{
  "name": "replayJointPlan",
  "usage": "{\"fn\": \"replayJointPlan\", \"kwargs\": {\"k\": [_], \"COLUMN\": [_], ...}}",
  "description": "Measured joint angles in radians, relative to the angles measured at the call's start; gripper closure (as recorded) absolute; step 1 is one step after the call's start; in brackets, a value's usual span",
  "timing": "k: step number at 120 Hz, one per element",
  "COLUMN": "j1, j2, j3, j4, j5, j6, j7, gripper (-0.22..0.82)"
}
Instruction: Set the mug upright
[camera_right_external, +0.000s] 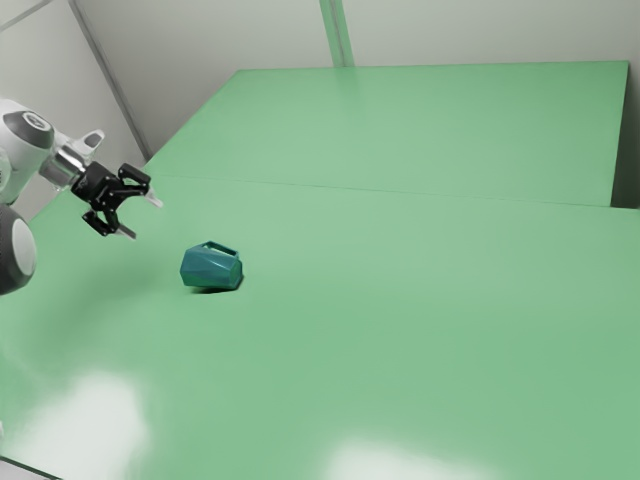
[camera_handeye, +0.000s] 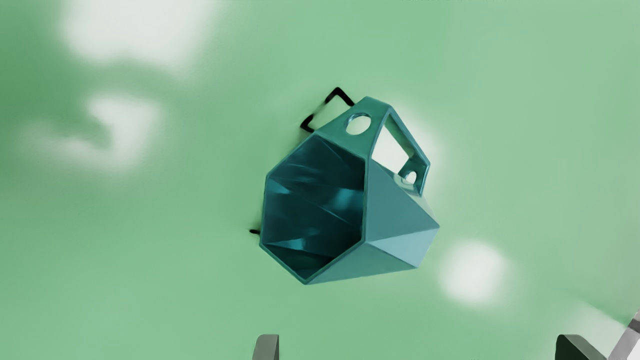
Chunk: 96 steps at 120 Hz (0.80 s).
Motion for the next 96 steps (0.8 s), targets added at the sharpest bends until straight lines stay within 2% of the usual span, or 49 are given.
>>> {"fn": "replayJointPlan", "kwargs": {"k": [13, 29, 60, 96], "j1": [0.007, 0.005, -0.012, -0.032], "j2": [0.04, 0.048, 0.051, 0.069], "j3": [0.016, 0.017, 0.004, -0.025], "j4": [-0.067, -0.14, -0.223, -0.268], "j5": [-0.177, -0.291, -0.374, -0.424], "j6": [0.023, 0.044, 0.057, 0.078], "j7": [0.108, 0.22, 0.406, 0.544], "gripper": [0.0, 0.0, 0.0, 0.0]}}
